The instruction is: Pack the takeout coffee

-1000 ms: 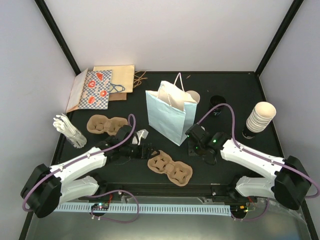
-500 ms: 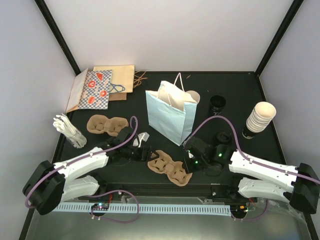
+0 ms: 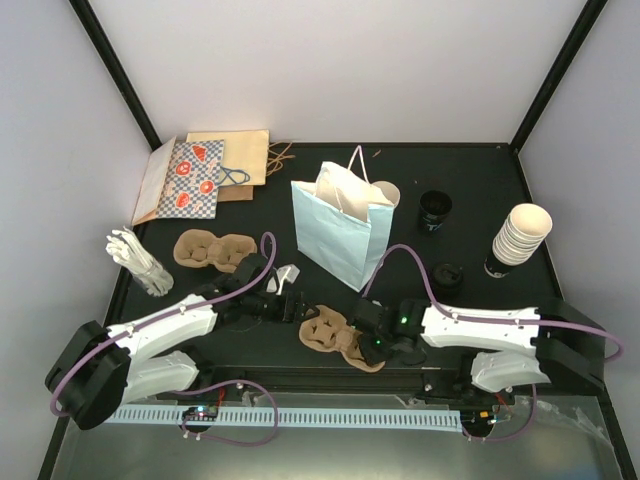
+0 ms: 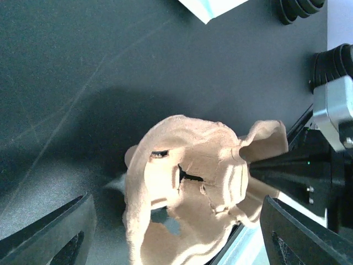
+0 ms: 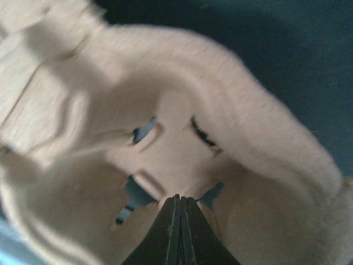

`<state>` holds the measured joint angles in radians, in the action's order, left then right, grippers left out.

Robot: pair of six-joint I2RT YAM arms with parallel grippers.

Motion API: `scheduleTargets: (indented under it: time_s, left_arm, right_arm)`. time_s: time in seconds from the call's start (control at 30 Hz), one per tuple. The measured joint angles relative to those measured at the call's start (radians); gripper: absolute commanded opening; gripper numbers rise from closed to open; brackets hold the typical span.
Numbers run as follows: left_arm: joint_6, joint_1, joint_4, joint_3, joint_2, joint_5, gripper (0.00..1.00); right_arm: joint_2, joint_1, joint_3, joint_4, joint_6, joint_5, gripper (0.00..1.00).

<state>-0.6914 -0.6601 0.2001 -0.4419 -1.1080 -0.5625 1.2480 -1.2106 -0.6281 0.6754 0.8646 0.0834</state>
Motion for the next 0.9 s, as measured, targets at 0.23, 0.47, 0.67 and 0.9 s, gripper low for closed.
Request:
scheduleTargets:
  time_s: [0.23,0.47,0.67,0.9]
  left_arm:
    - [0.000,0.000,0.000,0.002,0.002,0.000,0.84]
    - [0.000,0.000,-0.004,0.003,0.002,-0.008,0.84]
    - [-0.011,0.000,-0.040,0.032,0.002,-0.026,0.84]
    - [-0.065,-0.020,-0.129,0.093,-0.008,-0.056,0.80]
  right_arm:
    - [0.092,0.028,-0.085,0.132,0.016,-0.229,0.01]
    - [0.106,0.212,-0.103,0.153,-0.044,-0.343,0.05]
    - [0.124,0.293,-0.145,0.155,-0.117,-0.388,0.17]
    - [0.064,0.292,-0.157,0.133,-0.185,-0.309,0.43]
